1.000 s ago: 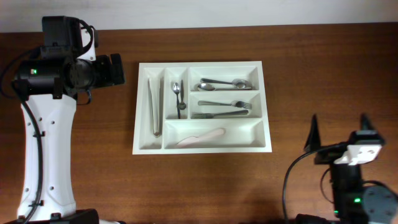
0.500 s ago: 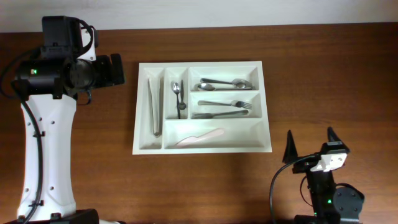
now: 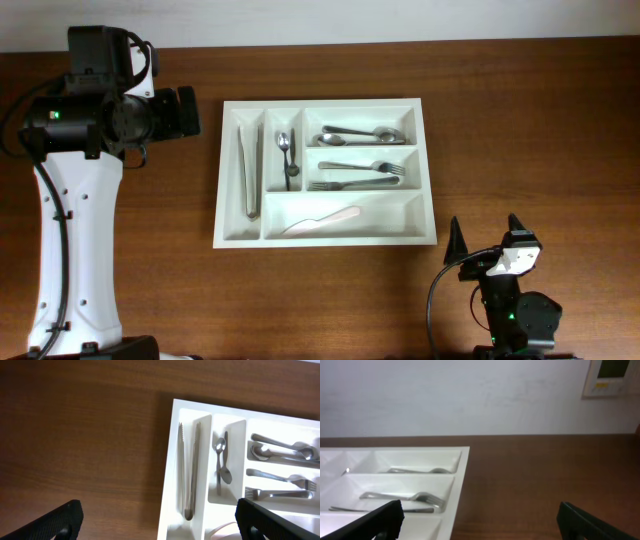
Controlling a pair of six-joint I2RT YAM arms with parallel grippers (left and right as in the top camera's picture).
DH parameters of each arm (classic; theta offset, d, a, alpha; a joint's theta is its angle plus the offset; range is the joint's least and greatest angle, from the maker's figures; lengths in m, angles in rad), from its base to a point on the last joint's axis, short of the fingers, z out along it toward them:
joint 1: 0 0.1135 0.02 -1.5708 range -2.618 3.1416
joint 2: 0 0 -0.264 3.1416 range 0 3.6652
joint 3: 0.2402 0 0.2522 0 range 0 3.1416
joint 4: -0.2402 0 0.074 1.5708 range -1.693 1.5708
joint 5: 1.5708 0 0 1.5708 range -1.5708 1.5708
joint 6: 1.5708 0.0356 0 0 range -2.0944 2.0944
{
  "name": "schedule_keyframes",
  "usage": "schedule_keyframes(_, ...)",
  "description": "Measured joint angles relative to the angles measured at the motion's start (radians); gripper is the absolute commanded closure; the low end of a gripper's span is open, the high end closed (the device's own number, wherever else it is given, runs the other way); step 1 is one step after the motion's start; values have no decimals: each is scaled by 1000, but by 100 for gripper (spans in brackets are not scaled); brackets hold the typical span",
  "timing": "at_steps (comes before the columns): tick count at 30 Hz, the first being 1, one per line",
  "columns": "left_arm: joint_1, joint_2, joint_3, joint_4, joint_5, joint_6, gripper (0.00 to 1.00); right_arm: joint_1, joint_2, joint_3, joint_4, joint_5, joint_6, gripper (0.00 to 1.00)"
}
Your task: Pack container
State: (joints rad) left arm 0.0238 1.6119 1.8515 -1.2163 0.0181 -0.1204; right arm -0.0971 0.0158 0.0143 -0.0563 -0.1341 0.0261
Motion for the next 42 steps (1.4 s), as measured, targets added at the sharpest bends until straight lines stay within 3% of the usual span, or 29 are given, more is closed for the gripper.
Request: schedule_keyframes(42, 0, 0, 0, 0, 0, 0, 1, 0, 0, -1, -6, 3, -57, 1)
